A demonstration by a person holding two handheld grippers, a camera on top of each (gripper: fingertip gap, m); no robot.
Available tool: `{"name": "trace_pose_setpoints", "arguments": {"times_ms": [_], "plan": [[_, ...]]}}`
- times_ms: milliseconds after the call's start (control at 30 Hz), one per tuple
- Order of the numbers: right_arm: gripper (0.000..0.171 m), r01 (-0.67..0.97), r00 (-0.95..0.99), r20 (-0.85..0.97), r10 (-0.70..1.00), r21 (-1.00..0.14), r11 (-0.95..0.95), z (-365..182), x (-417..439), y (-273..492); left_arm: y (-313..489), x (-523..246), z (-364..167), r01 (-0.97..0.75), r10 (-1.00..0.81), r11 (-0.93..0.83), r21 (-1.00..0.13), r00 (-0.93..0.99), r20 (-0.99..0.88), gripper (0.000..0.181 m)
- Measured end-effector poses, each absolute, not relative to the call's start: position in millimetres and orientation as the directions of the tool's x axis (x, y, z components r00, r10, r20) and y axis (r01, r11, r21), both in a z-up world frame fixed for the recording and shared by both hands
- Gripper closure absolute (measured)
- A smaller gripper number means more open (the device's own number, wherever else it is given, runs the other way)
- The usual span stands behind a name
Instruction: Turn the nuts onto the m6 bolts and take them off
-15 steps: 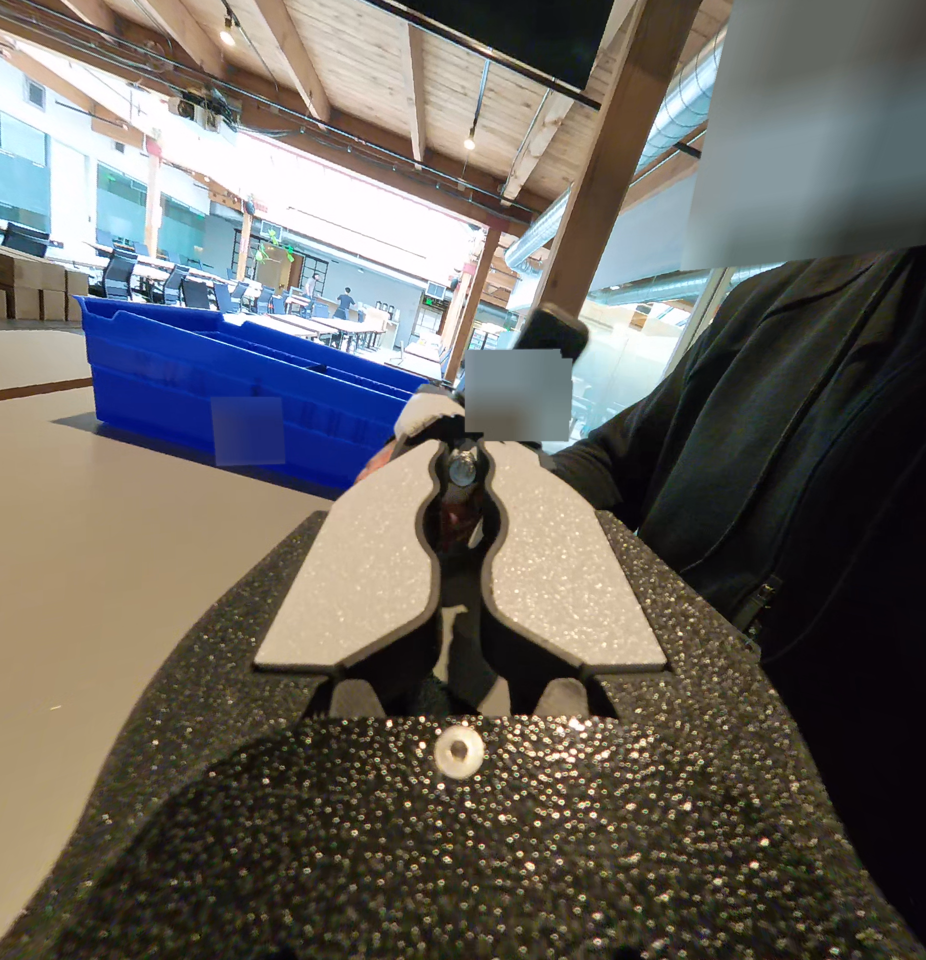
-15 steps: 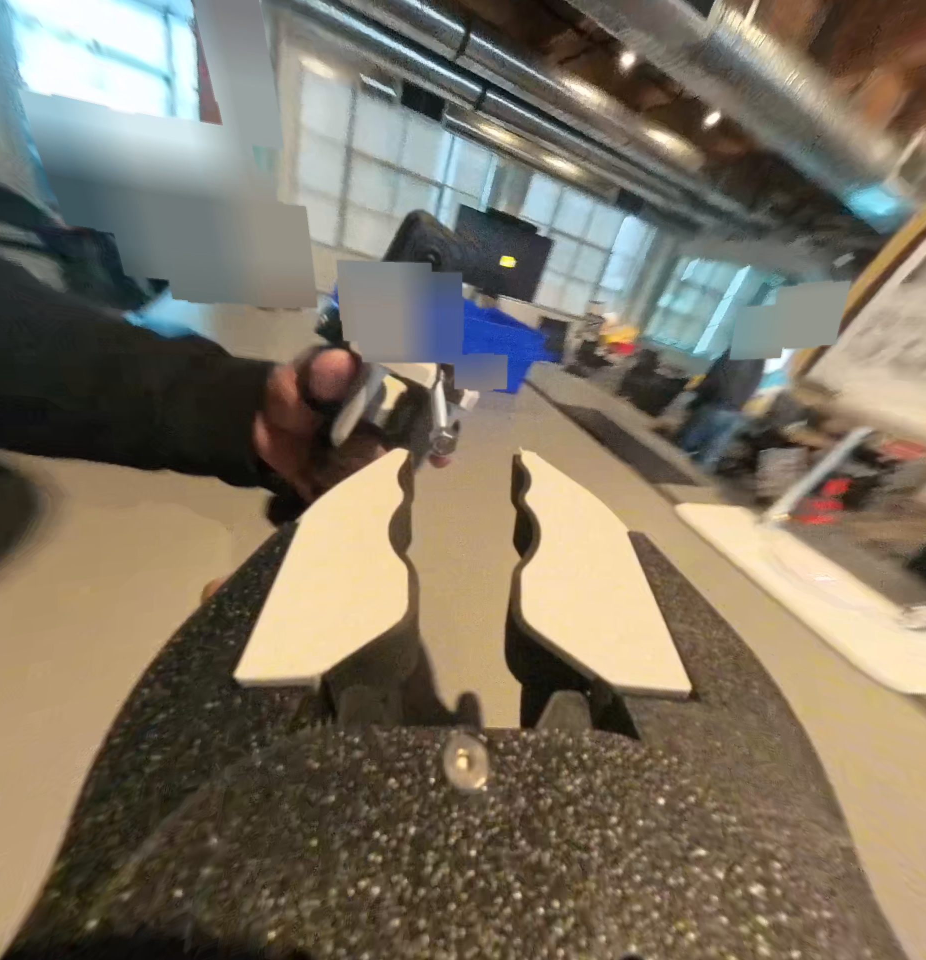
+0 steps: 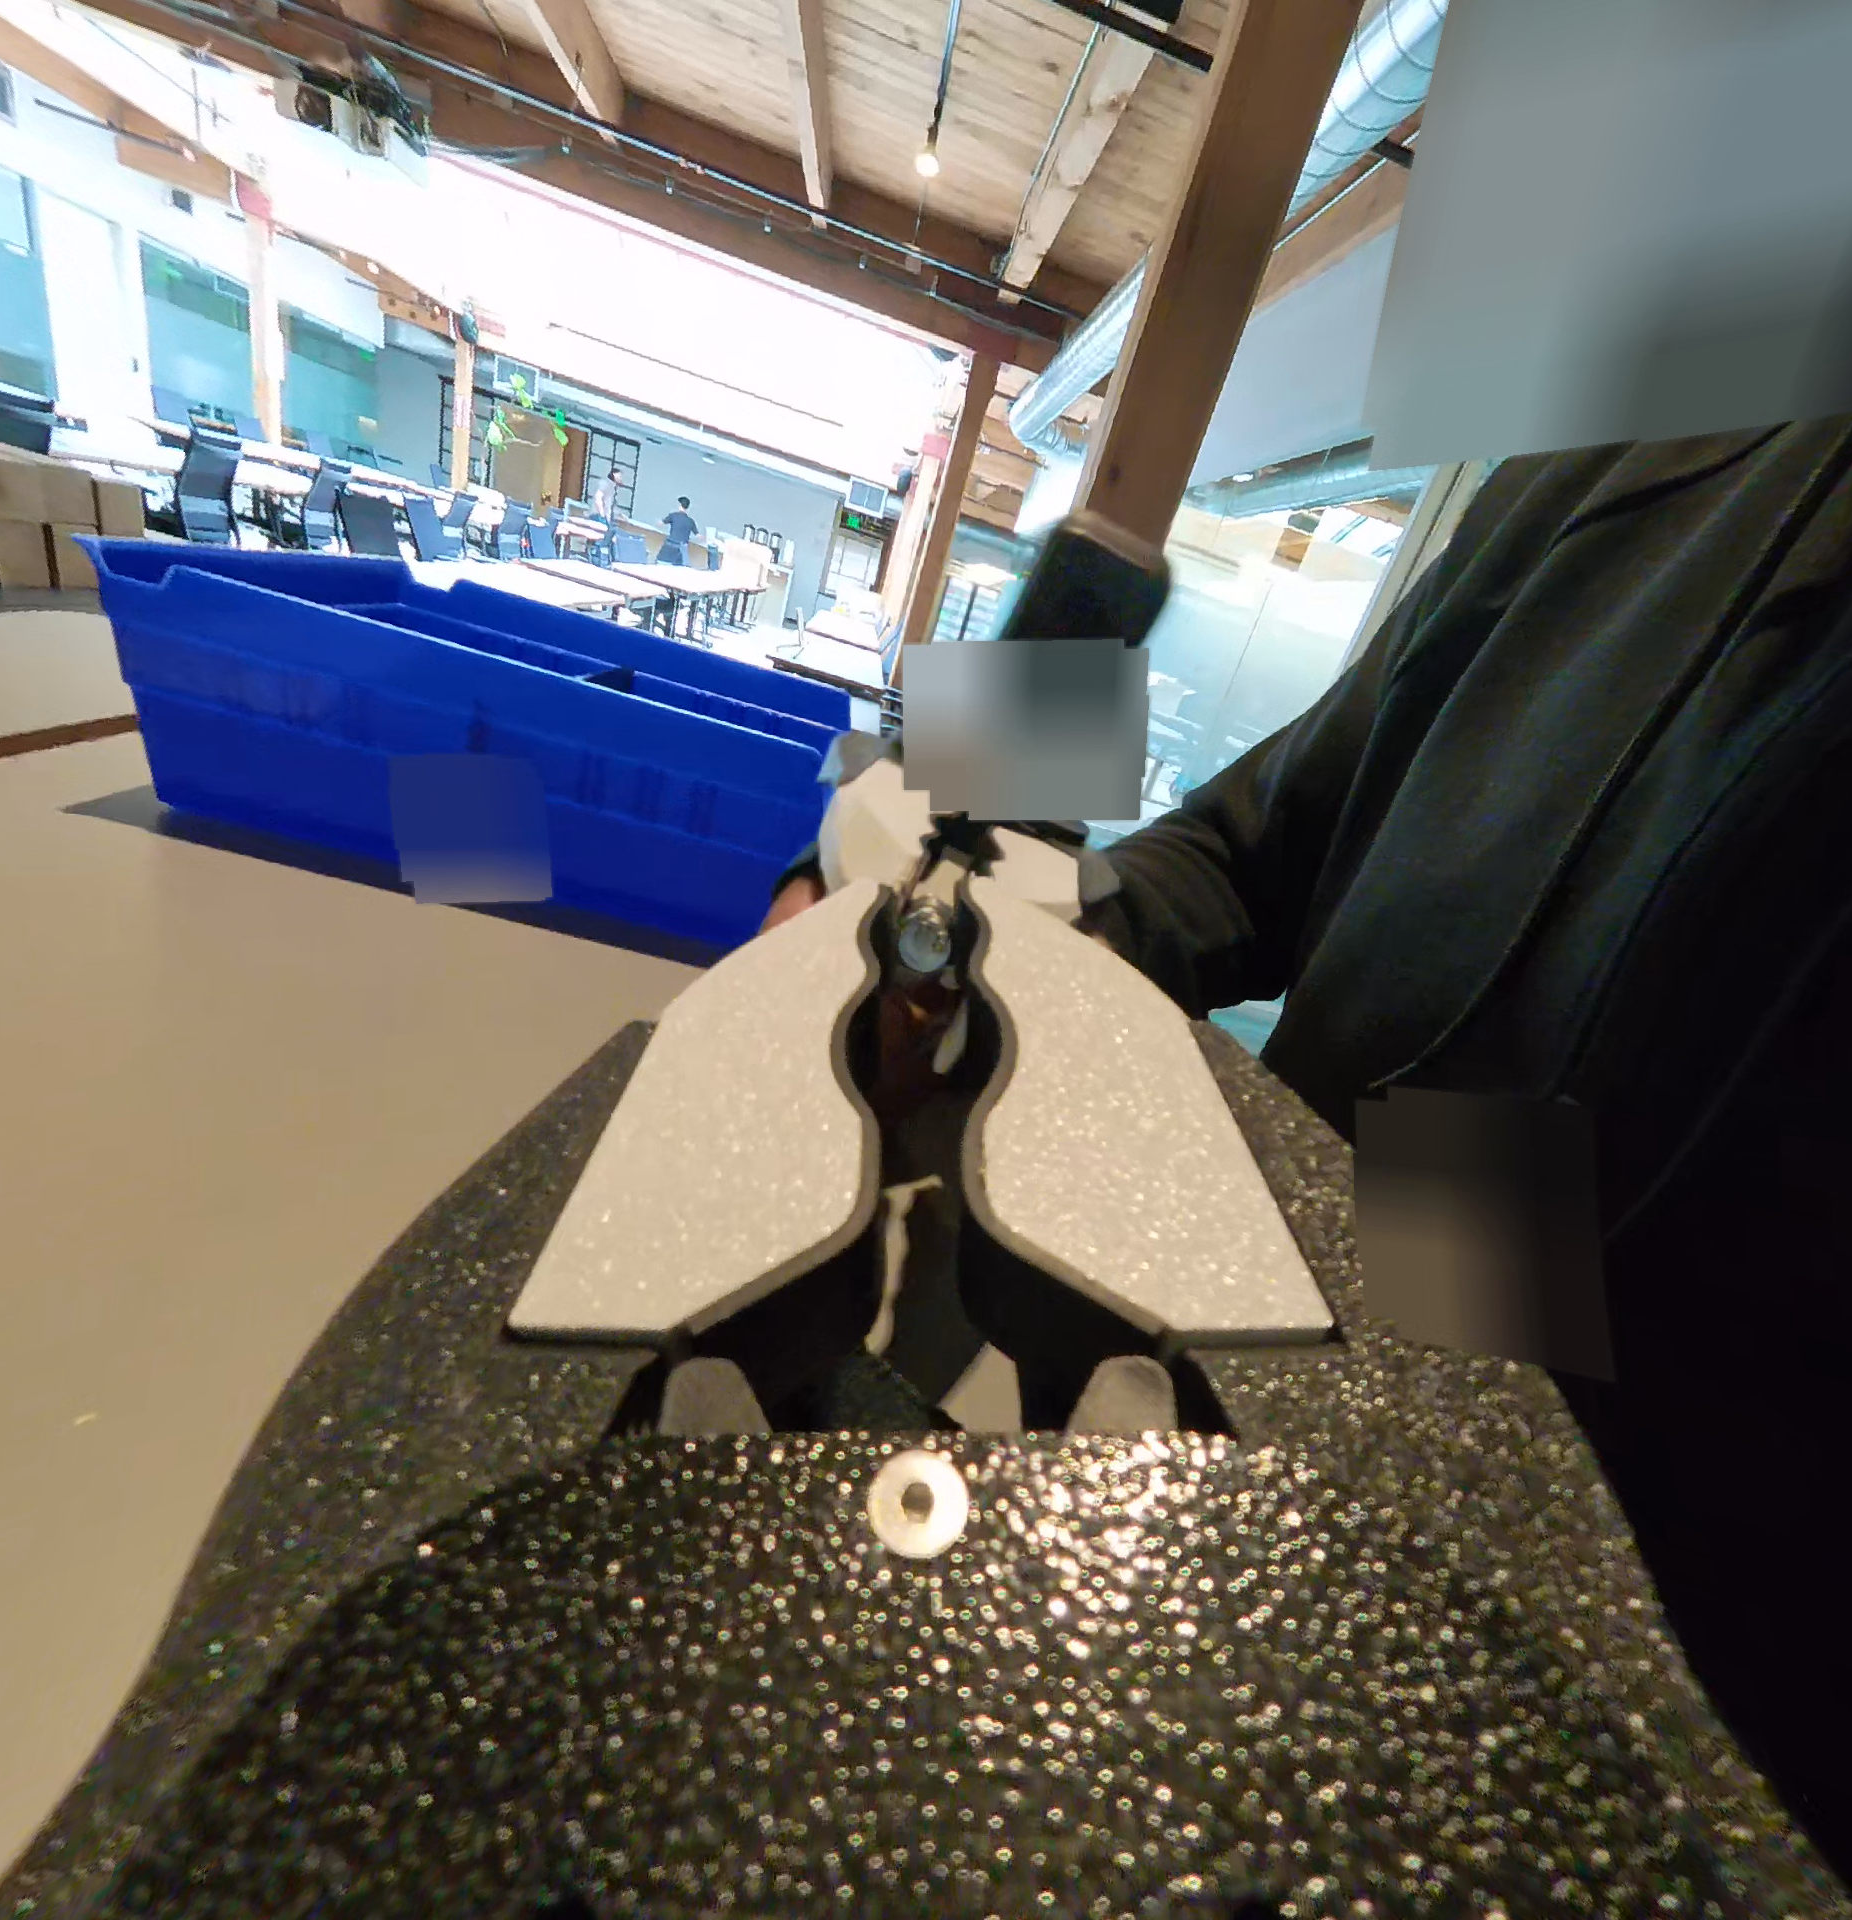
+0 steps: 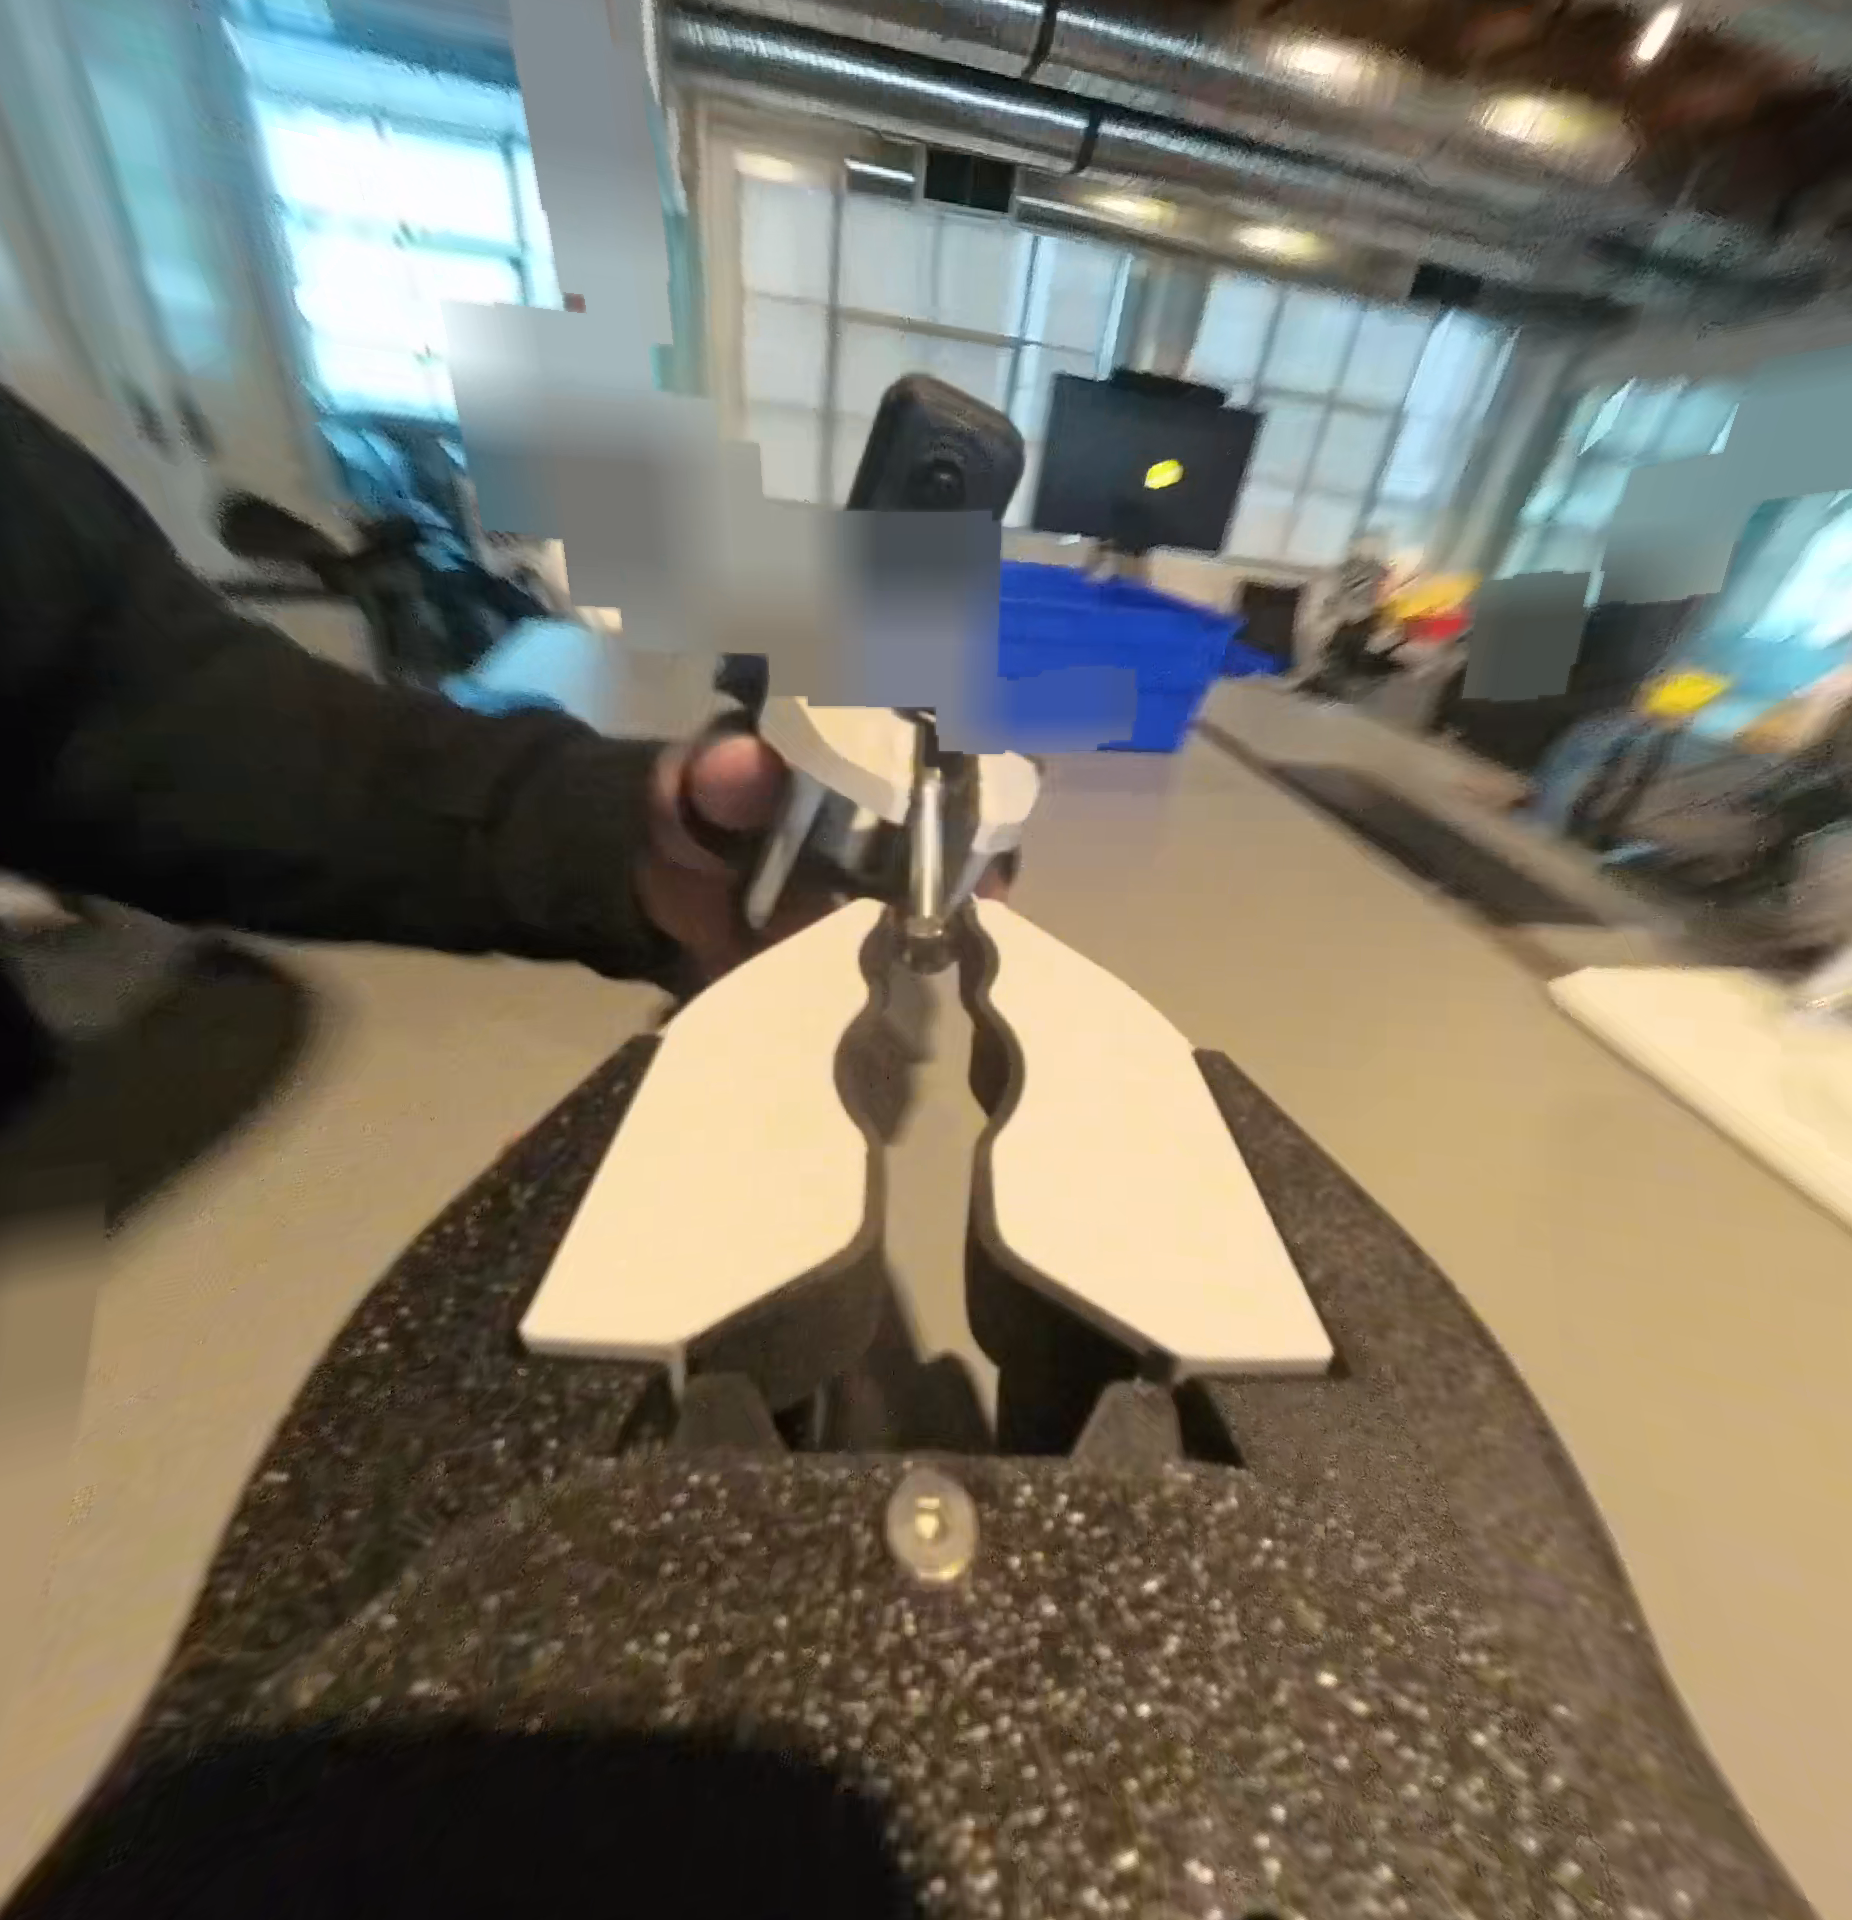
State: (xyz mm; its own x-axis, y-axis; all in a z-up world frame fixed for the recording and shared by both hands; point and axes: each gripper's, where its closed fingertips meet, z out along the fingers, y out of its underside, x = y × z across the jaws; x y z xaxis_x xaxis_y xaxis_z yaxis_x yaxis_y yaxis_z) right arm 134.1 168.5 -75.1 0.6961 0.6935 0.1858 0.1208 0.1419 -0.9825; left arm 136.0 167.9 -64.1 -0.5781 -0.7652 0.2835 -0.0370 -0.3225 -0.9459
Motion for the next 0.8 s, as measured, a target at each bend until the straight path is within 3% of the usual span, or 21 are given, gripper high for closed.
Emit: {"name": "trace_pose_setpoints", "arguments": {"times_ms": [67, 133, 200, 233, 367, 500, 667, 800], "plan": [[0.16, 0.403, 0.689, 0.516, 0.51, -0.857, 0.323, -76.2, 137.6, 170.6, 167.8, 136.5, -66.1, -0.068, -0.75, -0.344, -0.936, -0.58, 0.318, 0.171], [0.16, 0.686, 0.56, 0.792, 0.244, -0.608, 0.398, -77.2, 142.4, 175.3, 169.5, 137.1, -66.7, -0.078, -0.747, -0.357, -0.931, -0.574, 0.334, 0.171], [0.161, 0.811, 0.46, 0.882, 0.099, -0.463, 0.357, -77.3, 145.8, 180.3, 170.1, 135.0, -64.3, -0.063, -0.742, -0.365, -0.929, -0.584, 0.331, 0.171], [0.158, 0.8, 0.479, 0.87, 0.118, -0.488, 0.349, -78.0, 144.4, 180.8, 171.4, 134.4, -63.1, -0.052, -0.743, -0.371, -0.927, -0.582, 0.33, 0.171], [0.146, 0.509, 0.697, 0.616, 0.368, -0.786, 0.351, -71.4, 139.3, 173.4, 177.0, 132.2, -58.2, -0.012, -0.75, -0.392, -0.92, -0.575, 0.327, 0.171], [0.136, 0.203, 0.728, 0.268, 0.631, -0.963, 0.176, -78.2, 135.1, 172.3, 177.3, 131.3, -57.0, 0.002, -0.754, -0.387, -0.922, -0.576, 0.315, 0.171], [0.134, -0.154, 0.61, -0.158, 0.776, -0.985, -0.08, -71.9, 128.6, 167.8, 170.6, 131.6, -59.7, -0.004, -0.763, -0.341, -0.94, -0.583, 0.279, 0.171], [0.145, -0.235, 0.567, -0.265, 0.779, -0.959, -0.156, -69.6, 133.3, 169.1, 167.9, 132.1, -60.9, -0.003, -0.77, -0.317, -0.948, -0.583, 0.259, 0.171]]}}
